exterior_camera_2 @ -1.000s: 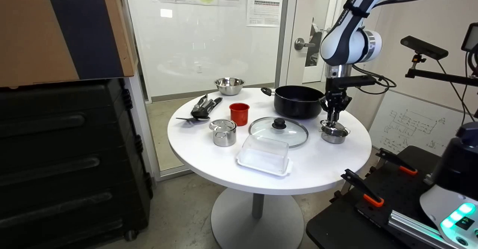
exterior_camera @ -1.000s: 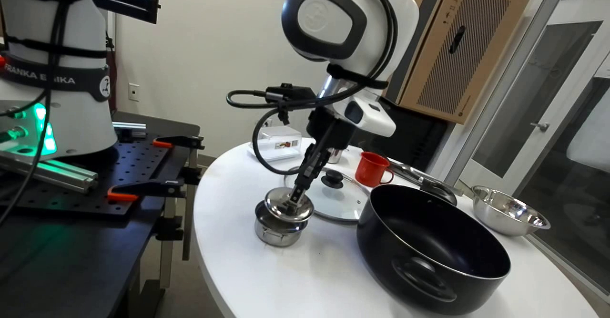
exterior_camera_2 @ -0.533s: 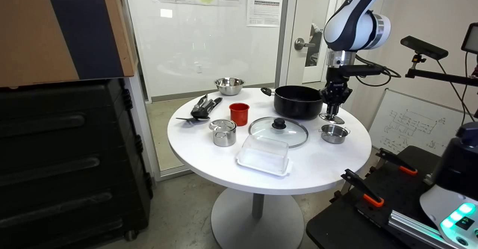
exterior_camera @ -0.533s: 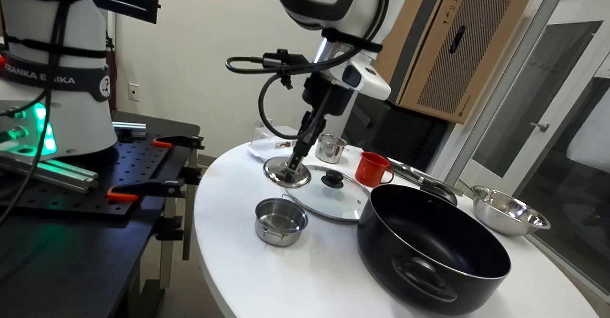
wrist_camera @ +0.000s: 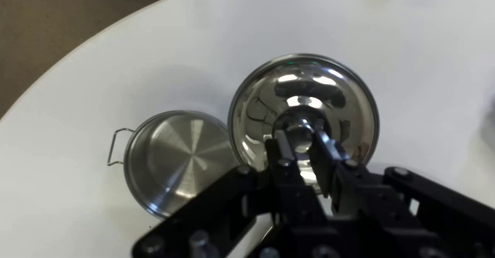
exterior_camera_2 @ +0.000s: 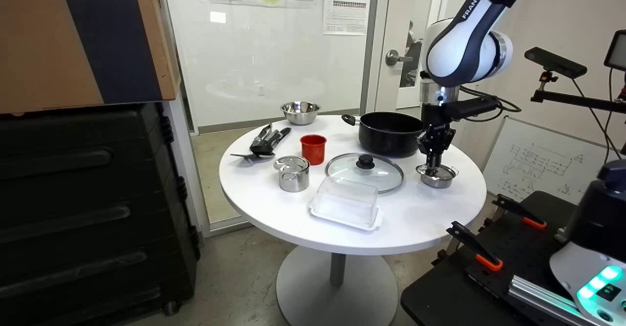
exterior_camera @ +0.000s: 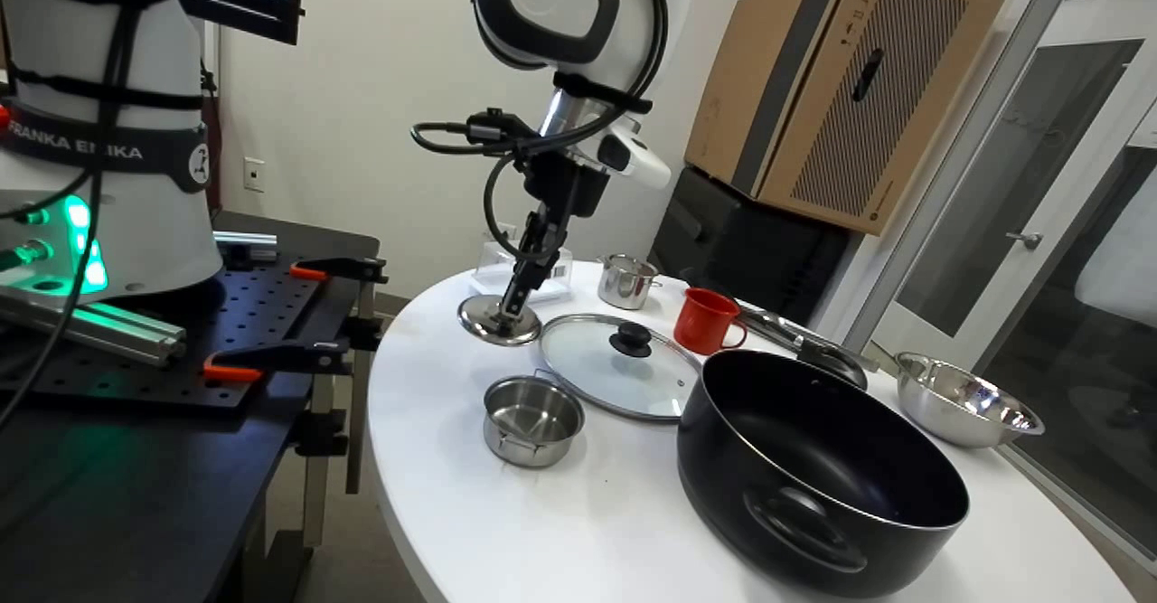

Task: Uncover the silver pot and put the lid on the table

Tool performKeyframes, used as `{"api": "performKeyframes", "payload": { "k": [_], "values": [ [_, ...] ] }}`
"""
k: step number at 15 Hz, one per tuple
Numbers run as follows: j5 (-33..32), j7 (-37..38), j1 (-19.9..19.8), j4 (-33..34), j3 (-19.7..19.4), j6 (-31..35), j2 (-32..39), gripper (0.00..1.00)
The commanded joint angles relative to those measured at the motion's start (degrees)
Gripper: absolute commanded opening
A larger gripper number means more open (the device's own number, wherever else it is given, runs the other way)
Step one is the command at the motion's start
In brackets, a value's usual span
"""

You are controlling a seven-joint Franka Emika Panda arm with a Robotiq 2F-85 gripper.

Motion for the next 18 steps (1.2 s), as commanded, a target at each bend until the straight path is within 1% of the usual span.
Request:
{"api": "performKeyframes", "payload": {
  "k": [1, 4, 7, 10, 13, 14, 15, 16, 17, 18],
  "values": [
    [-6.47, 5.08, 1.15, -1.52, 0.11, 5.46, 2.32, 0.05],
    [-13.18, 9.85, 2.25, -1.52, -1.05, 8.07, 5.17, 0.05],
    [-19.39, 14.4, 3.94, -0.82, -2.99, 10.88, 8.47, 0.05],
    [-22.48, 16.84, 6.31, -0.67, -5.11, 12.75, 11.01, 0.05],
    [-23.63, 17.67, 8.77, -0.95, -7.14, 14.61, 12.5, 0.05],
    [-23.45, 17.62, 9.5, -0.93, -7.7, 15.21, 12.9, 0.43],
    [-24.01, 18.29, 8.72, -0.9, -7.03, 15.79, 13.23, 0.45],
    [-23.4, 18.08, 8.88, -0.94, -7.08, 16.2, 13.37, 0.51],
    [-23.33, 18.33, 9.01, -0.91, -7.17, 16.6, 13.54, 0.57],
    [-23.0, 18.19, 8.92, -0.94, -7.09, 16.89, 13.61, 0.66]
  ]
}}
